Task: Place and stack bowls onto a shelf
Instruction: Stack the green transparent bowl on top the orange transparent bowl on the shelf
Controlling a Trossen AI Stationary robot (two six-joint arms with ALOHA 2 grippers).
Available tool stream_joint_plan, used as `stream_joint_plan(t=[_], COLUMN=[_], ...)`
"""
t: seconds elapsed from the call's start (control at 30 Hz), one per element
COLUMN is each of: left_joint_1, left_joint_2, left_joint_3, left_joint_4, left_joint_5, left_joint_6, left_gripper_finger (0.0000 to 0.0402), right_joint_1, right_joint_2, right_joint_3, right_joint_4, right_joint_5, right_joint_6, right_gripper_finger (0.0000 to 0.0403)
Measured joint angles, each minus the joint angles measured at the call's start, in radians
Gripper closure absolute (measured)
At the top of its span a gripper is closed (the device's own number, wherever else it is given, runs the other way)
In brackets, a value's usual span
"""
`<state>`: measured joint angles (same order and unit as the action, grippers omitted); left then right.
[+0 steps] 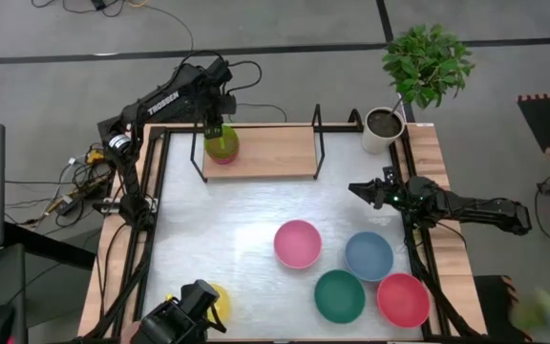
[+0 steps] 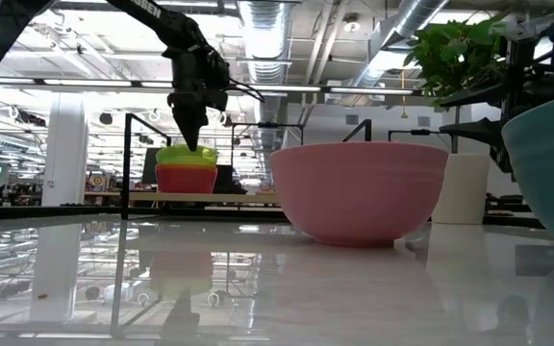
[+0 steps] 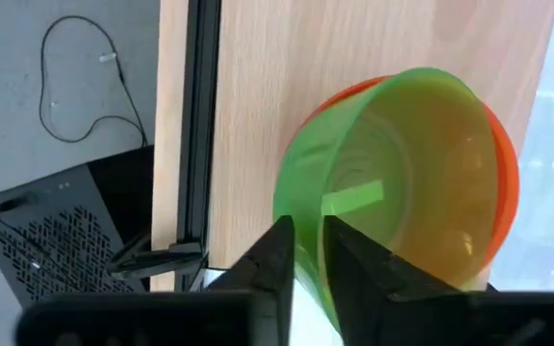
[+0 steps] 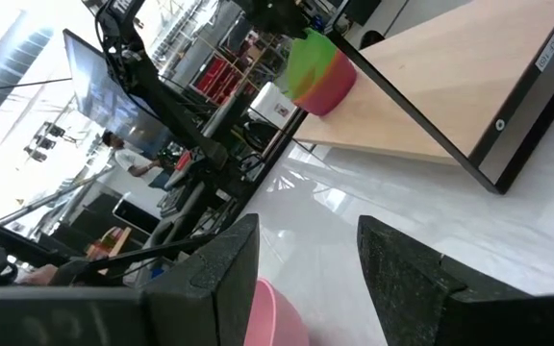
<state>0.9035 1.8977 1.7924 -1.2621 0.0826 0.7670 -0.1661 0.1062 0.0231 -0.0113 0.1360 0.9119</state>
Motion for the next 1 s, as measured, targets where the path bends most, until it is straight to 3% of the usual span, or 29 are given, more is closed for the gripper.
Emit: stream_joint_plan(t=[0.27,0.43,0.57,0.73,1.0], left_joint_1=[-0.002,-0.004,-0.004,0.005,0.013], left_joint_2=[0.000,0.000,-0.004,0.007,0.076], left_joint_3=[0.012,0.120,0.205,0.211,0.211], left_joint_4=[-0.010,-0.064,-0.118,-0.146,-0.161], left_joint_5=[0.000,0.003,0.068,0.089,0.124], left_joint_6=[-0.043,-0.064,-0.044,-0.047,-0.096], left_gripper_finger=[0.0268,0.0252,0.0287,0.0387,0.0401], right_joint_1=[0.000,0.000,0.000,0.000,0.000], right_joint_2=[0.000,0.000,0.000,0.000,0.000], right_joint_3=[0.000,0.000,0.000,0.000,0.000], right_joint_4=[0.000,0.000,0.000,0.000,0.000], right_joint_5=[0.000,0.000,0.000,0.000,0.000], right_joint_6=[-0.001,-0.002,-0.003,-0.003,-0.003], right_gripper_finger=[0.0200,0.0200,0.0200,0.0200,0.0200])
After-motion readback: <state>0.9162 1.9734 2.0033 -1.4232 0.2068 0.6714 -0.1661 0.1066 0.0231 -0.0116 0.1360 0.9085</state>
